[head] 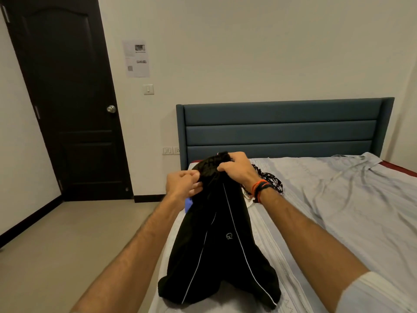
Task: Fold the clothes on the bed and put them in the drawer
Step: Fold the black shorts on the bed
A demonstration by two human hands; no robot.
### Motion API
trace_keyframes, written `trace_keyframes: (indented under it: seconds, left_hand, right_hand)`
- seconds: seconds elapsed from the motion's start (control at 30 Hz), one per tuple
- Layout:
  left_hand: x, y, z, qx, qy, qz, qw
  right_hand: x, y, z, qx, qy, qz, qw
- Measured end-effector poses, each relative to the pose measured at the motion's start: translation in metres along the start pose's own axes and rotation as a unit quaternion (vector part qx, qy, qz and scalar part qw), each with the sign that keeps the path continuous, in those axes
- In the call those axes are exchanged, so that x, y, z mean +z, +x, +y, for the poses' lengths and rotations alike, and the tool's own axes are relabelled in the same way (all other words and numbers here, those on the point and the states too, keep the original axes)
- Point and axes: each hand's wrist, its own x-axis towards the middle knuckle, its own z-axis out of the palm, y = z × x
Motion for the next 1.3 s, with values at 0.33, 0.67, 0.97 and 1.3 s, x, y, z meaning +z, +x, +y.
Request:
trace_keyframes:
  seconds: [0.33,0.67,0.97,1.3]
  left_hand:
    - [-0.032,0.005,0.007,-0.019,0.061,-0.156,0.986]
    - [-0.014,0.017,0.046,0.188,0.25,0.038,0.949]
    - [-0.017,0.005,0.041,0.207,0.382,0.064,0.898]
    - [-0.023,-0.012,0.058,0.159,0.141,0.026,0.977]
  right_hand:
    - [-0.05,0.005,-0.019,-0.019,0.197,-0.055,0.979]
    - [-0.072,0.015,-0.012,-0.01,-0.053,0.005,0.999]
    - [-0.055,0.005,0.0,0.04,-0.171,0.098,0.98]
    - [-0.06,-0.01,-0.029,0.078,0.227,0.032,0.97]
